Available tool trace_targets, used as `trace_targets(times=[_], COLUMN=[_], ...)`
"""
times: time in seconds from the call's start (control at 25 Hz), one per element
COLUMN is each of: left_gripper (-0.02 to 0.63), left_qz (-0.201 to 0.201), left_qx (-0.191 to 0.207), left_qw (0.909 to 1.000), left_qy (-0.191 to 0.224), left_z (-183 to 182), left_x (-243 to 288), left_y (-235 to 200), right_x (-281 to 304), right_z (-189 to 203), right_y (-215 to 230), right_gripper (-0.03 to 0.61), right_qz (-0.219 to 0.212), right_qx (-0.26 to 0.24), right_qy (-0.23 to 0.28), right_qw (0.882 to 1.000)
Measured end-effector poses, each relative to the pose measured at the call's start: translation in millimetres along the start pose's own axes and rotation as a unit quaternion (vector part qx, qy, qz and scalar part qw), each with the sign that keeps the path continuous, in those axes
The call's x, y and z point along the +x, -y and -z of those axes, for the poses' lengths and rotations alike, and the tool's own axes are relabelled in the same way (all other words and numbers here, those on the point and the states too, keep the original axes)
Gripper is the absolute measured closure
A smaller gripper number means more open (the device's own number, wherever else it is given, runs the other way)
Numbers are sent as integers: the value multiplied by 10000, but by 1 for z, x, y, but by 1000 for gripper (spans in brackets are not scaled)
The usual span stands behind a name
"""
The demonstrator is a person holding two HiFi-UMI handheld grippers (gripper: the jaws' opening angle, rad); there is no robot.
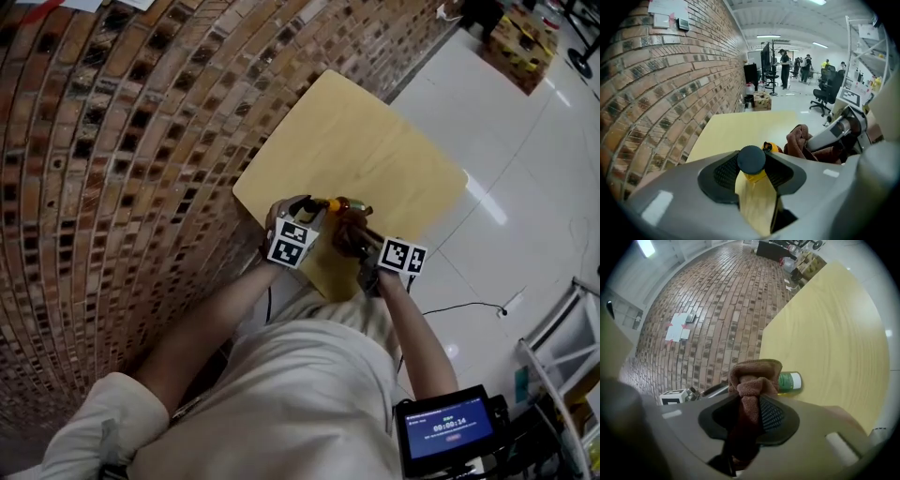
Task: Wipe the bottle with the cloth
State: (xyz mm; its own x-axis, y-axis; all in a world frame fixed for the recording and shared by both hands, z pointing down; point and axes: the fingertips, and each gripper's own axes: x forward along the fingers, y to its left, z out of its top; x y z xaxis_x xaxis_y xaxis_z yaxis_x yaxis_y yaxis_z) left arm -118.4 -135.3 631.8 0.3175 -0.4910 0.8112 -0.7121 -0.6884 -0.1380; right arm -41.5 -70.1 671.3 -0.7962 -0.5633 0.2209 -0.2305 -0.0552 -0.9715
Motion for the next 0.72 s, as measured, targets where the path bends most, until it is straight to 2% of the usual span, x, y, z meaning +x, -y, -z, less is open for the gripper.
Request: trace_targets(times=[0.24, 0.36, 0.44, 0.56, 0.72], left_gripper=[430, 431, 433, 434, 434], left_qz=[29, 84, 153, 227, 301], left_qx=[46, -72, -65, -55, -197], left_qw=[9998, 9996, 9995, 9993, 9988], left_qy=[-204, -255, -286, -303, -338], left_z=[10, 11, 13, 13, 10], left_x=[-6, -6, -6, -5, -3], left_y=[0, -1, 1, 2, -1], right_x=[21, 32, 39, 42, 43], right_z=[38, 52, 41, 3, -31], right_y=[-3, -8, -9, -4, -20], right_gripper=[477, 477, 477, 480, 482], right_qz=[42, -33, 13, 208, -76], right_qx=[-369, -615, -781, -857, -642], right_qy=[-751, -873, -554, 166, 699], right_qw=[9965, 9943, 9954, 9960, 9955])
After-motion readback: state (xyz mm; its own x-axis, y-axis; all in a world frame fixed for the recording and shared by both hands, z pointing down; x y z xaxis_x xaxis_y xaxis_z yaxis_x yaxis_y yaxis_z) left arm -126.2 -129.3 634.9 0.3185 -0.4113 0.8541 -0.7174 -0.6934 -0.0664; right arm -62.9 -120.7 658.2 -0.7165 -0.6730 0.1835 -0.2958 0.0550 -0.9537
